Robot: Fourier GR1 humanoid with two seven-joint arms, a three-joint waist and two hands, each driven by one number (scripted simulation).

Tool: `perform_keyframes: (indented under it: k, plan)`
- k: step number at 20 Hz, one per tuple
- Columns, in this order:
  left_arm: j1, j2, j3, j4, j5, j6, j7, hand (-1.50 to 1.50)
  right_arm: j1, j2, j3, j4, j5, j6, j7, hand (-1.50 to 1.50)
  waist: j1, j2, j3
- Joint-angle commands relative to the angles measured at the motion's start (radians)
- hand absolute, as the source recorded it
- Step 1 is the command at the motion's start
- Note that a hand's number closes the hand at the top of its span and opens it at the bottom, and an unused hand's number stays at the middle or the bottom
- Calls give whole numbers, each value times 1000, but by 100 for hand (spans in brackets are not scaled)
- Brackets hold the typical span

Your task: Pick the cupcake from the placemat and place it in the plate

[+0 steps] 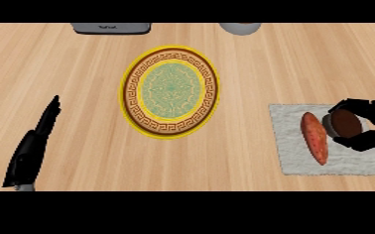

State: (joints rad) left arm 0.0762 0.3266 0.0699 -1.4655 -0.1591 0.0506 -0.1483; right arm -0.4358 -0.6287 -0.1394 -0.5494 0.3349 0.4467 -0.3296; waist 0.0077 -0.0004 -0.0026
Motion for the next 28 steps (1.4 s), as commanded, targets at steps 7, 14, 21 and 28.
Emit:
perform_keyframes:
  k: [7, 14, 21, 28]
  plan:
    - [31, 4, 47, -15, 7, -9, 17, 0, 105, 124, 51, -105, 136, -370, 295, 150, -41, -20, -6]
    - [49, 7, 49, -19, 5, -11, 43, 0, 150, 165, 107, -268, 293, -674, 569, 150, -77, -34, -12]
    - [73, -4, 53, -25, 2, 3, 20, 0, 170, 212, 190, -570, 467, -855, 799, 150, -92, -45, -15]
    - [74, 3, 56, -32, 3, -3, 39, 0, 134, 309, 359, -958, 658, -861, 965, 150, -85, -46, -10]
